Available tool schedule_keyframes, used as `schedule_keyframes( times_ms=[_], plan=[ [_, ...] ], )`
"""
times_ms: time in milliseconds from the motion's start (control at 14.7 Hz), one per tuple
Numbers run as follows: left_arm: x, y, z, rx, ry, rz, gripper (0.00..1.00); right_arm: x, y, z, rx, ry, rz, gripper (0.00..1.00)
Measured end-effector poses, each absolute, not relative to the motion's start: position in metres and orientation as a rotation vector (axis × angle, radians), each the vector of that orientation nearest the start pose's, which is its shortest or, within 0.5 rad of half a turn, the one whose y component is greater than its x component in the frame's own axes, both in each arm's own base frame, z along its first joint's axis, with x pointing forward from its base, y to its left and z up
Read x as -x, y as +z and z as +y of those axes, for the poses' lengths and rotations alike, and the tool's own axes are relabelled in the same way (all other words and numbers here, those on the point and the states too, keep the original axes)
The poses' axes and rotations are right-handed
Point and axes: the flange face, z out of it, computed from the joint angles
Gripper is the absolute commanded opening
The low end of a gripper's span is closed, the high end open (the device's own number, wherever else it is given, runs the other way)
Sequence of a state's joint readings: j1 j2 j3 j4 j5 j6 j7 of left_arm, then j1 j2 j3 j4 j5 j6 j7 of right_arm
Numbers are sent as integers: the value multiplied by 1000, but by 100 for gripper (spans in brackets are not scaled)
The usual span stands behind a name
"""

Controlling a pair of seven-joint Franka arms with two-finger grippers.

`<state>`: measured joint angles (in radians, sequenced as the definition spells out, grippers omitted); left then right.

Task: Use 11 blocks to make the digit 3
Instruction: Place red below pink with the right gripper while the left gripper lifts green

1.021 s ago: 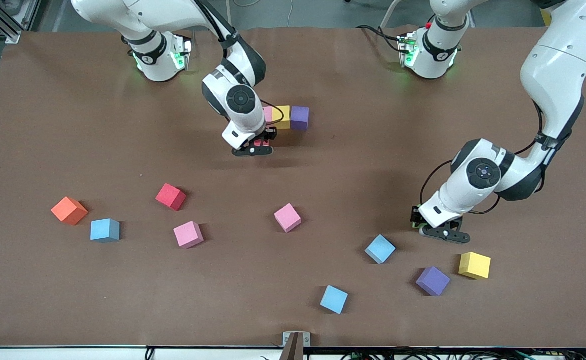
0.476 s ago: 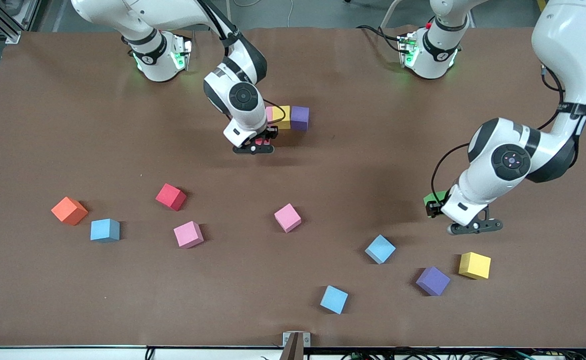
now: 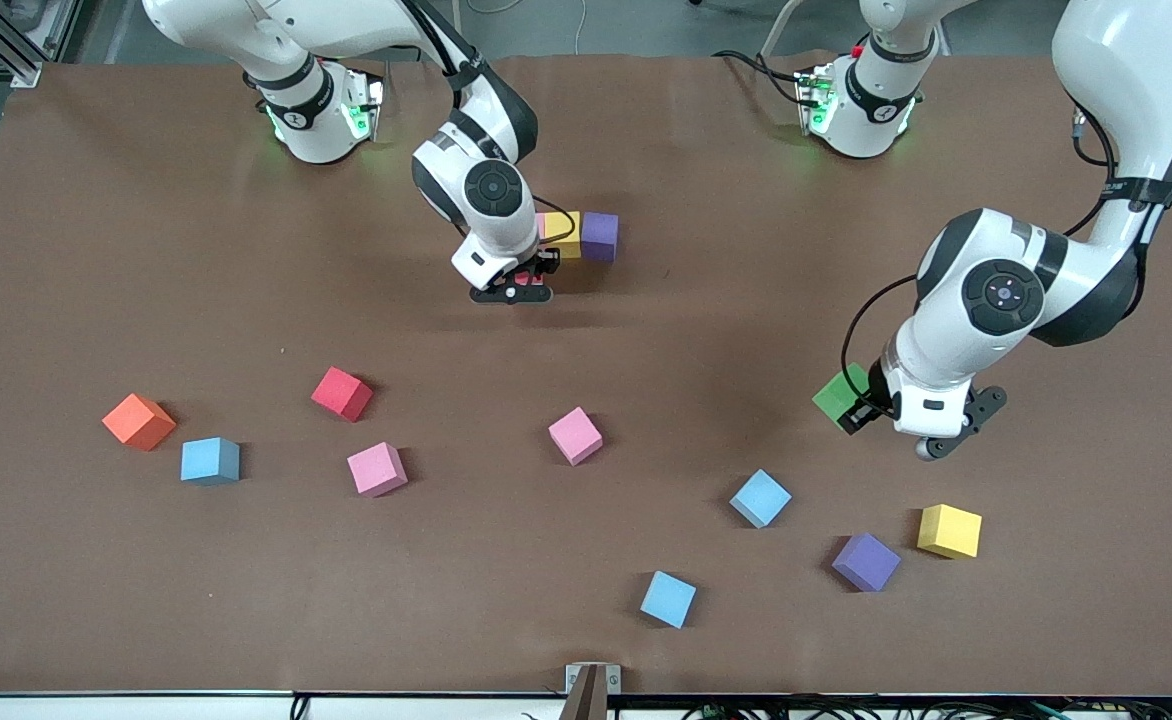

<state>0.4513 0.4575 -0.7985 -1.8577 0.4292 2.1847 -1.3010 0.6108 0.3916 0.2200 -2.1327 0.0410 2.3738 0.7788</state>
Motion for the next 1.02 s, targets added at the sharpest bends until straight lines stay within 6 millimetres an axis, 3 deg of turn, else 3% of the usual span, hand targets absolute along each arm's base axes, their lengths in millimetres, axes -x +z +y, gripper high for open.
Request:
schedule_keyframes(
  times_ms=[340,816,1021],
  plan=[
    [-599,341,-189,2692,-43,-1600,2,-370,213,416,3158,286,-29,0],
    [-611,356,-189,2469,-38,-1912,2,-364,210,421,3161,293,-44,0],
    [-614,362,-191,2437,-47,-1968,2,-363,209,422,3160,291,-49,0]
  ],
)
